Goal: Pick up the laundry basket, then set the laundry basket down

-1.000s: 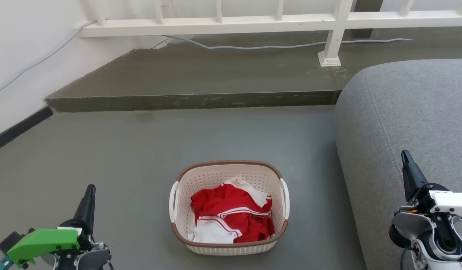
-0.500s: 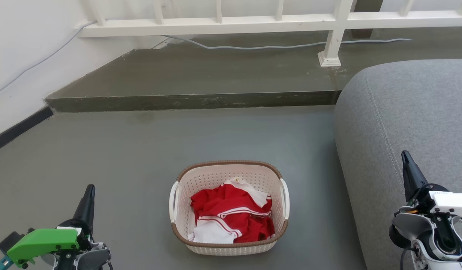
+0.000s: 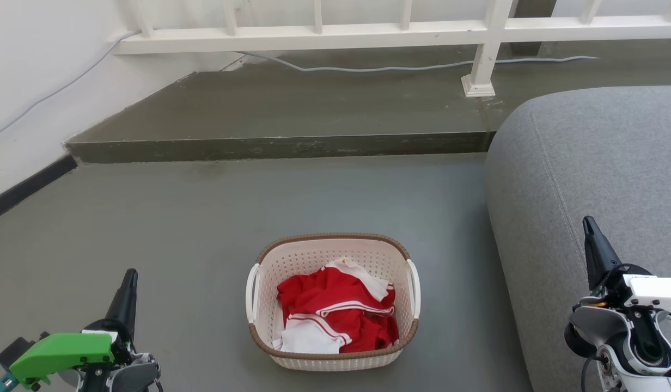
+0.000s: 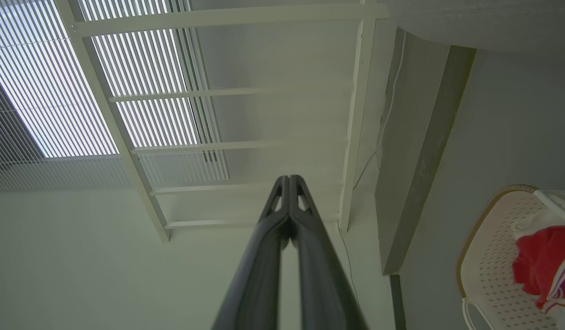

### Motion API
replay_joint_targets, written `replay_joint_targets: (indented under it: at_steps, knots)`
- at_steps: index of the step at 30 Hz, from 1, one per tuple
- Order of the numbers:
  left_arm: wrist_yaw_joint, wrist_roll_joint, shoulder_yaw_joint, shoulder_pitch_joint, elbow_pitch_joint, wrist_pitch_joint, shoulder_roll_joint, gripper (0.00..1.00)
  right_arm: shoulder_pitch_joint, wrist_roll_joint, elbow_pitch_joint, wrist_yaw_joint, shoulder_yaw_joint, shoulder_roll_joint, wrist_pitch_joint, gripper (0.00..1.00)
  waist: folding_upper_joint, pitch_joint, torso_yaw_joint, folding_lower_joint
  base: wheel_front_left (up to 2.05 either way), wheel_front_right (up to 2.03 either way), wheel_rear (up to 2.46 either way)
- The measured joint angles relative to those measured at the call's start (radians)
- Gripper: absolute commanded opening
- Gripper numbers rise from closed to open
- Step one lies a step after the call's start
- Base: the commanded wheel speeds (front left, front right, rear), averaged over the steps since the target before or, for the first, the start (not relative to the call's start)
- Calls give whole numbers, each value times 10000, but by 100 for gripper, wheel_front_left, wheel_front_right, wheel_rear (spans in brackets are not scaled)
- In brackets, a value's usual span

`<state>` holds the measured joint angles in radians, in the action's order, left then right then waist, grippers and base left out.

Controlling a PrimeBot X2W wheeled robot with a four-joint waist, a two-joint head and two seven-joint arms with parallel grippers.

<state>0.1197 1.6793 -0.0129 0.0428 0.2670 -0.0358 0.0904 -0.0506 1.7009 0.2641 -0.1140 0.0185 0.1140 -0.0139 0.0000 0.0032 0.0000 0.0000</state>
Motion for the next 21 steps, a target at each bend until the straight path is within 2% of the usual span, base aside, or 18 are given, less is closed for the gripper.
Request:
replay_joint_targets:
  at_steps: [21]
  knots:
    - [6, 0, 29, 20, 75, -2, -2, 0, -27, -2, 50, -2, 29, -4, -48, 0, 0, -3, 0, 0, 0, 0, 0]
